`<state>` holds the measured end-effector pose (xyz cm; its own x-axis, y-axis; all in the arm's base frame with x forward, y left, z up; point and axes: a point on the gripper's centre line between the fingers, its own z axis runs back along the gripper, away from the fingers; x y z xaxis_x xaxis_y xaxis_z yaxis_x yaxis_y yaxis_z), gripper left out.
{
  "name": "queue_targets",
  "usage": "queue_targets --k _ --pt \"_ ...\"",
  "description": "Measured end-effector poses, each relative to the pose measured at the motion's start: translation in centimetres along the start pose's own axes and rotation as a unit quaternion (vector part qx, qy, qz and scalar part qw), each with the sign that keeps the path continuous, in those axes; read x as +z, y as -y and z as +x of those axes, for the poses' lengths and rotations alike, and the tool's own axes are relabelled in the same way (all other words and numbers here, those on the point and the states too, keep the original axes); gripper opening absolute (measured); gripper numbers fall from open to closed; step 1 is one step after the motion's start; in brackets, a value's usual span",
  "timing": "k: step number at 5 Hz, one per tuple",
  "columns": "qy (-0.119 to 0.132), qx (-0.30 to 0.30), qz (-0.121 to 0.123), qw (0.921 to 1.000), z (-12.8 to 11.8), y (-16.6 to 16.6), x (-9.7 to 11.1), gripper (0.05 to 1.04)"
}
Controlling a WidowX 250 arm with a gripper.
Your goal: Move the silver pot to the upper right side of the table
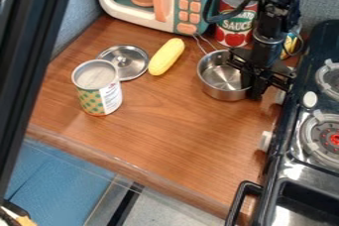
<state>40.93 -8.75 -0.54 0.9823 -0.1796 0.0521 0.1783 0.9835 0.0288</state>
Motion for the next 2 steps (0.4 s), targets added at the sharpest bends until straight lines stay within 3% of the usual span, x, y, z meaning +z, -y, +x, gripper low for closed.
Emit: queue_targets --k 1,2 --pt "-0.003 -0.005 -0.01 0.9999 -0.8 0.2 0.3 0.58" --pt "0.008 -0.004 -0.025 0.9996 -1.0 0.3 1.9 0.862"
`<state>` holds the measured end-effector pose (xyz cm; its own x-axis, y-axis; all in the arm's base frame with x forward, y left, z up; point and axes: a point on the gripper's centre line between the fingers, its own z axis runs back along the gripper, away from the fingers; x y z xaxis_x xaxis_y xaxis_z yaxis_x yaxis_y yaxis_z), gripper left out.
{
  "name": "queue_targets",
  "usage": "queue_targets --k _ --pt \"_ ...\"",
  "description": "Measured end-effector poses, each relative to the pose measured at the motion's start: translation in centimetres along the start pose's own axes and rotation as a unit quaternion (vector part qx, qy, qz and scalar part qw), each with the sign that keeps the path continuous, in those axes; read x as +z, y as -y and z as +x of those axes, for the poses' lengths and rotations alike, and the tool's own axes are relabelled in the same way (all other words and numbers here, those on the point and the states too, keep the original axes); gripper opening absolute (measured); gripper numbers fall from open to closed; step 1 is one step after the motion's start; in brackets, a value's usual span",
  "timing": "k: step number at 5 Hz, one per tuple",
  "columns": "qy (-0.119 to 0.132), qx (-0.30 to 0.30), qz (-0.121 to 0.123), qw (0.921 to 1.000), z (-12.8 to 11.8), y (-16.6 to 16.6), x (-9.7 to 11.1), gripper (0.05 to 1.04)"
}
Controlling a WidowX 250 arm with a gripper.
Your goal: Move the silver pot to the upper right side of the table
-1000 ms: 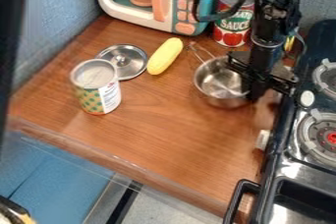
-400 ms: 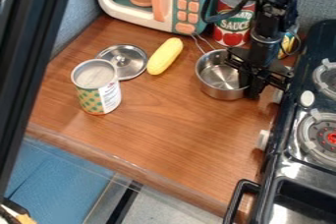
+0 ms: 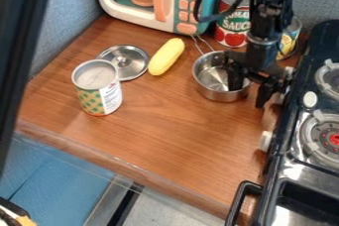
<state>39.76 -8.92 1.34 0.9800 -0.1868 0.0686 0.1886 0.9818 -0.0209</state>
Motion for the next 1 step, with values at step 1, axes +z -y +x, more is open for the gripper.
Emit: queue_targets --k 1 --pt "0.036 0.023 -0.008 0.9991 0.14 -0.86 3.3 1.008"
